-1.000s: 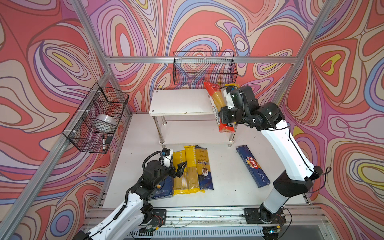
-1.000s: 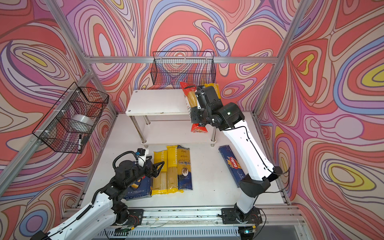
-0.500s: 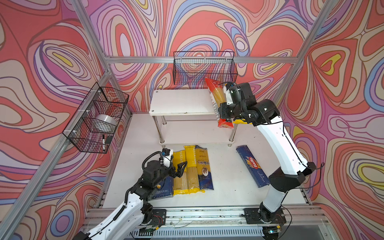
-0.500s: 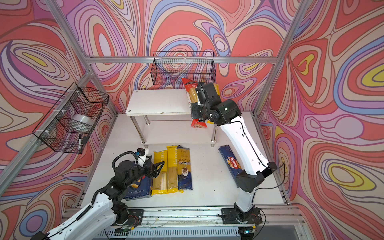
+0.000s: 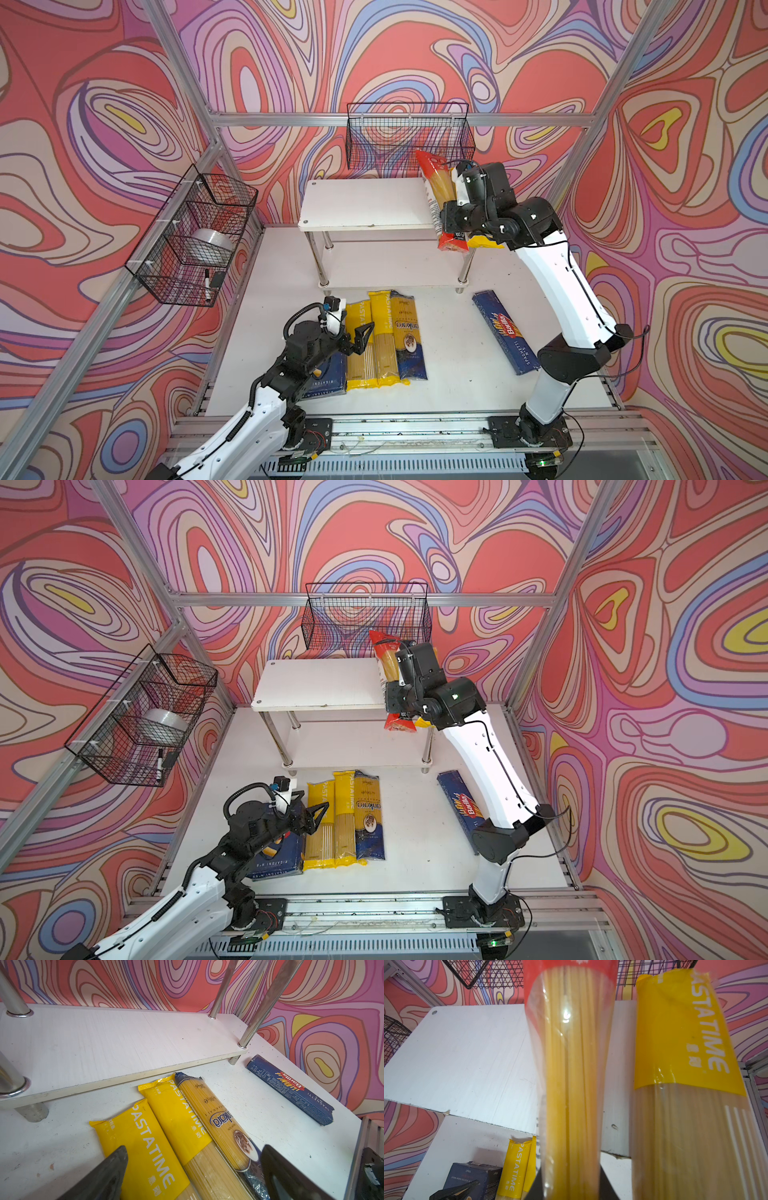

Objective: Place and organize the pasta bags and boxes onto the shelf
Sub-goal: 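Lower the red spaghetti bag upright beside the yellow bag on the shelf, then open the right gripper and pull it back from the red bag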

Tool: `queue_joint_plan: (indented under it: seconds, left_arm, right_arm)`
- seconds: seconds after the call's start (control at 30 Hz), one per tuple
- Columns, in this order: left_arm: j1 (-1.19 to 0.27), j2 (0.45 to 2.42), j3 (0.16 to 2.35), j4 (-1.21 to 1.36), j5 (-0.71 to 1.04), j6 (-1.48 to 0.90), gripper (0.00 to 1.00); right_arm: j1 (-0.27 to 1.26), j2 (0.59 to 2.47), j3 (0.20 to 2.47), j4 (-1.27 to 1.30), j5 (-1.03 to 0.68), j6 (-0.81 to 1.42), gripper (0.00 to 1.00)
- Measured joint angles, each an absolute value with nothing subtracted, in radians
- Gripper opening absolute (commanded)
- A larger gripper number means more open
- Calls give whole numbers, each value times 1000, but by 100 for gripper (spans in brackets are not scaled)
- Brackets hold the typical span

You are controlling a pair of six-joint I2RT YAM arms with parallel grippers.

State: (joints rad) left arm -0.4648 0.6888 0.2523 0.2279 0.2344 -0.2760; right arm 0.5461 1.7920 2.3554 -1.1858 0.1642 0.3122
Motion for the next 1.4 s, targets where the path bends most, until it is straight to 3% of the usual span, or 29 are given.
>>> queue_joint_plan:
  seconds: [0.27, 0.5, 0.9, 1.07, 1.4]
  left_arm:
    - [-465, 673, 252, 228, 234, -273, 100]
    - [-465, 673, 252, 228, 234, -273, 100]
    - [-465, 668, 252, 228, 228, -273, 100]
    - [-465, 668, 252, 228, 228, -273, 100]
    - [-465, 668, 252, 228, 228, -272, 100]
  right_arm:
    - [515, 1792, 2342, -1162, 164, 324, 8]
    - [509, 1792, 2298, -1140, 158, 335, 24]
    - [502, 1786, 2264, -1047, 144, 357, 35]
    - [498, 1779, 2265, -986, 151, 360, 47]
    - [496, 1737, 2322, -1007, 110, 348, 50]
